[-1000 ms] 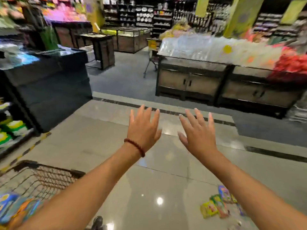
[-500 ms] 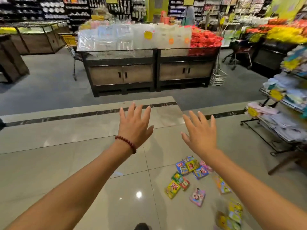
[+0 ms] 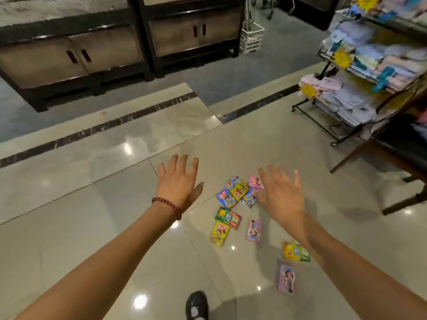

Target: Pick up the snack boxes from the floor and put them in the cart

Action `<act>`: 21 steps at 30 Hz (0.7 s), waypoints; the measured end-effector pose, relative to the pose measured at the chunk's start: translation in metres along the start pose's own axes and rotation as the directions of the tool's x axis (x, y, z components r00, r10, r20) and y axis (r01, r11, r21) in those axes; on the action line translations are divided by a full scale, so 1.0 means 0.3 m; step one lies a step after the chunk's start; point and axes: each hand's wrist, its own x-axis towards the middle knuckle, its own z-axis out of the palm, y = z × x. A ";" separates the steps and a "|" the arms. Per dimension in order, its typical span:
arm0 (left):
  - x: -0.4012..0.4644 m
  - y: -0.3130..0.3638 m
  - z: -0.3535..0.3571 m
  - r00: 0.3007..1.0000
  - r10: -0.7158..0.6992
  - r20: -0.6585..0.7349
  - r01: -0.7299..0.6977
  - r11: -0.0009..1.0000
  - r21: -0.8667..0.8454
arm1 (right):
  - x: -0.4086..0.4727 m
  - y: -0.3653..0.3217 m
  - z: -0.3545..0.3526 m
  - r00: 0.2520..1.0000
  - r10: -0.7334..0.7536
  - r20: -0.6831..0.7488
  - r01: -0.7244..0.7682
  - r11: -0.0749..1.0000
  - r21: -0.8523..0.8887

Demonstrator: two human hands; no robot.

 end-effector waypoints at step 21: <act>0.563 0.285 1.392 0.884 -0.002 0.467 0.023 0.999 -0.039 | -0.002 0.138 1.502 0.931 -0.071 0.359 -0.005 0.978 0.207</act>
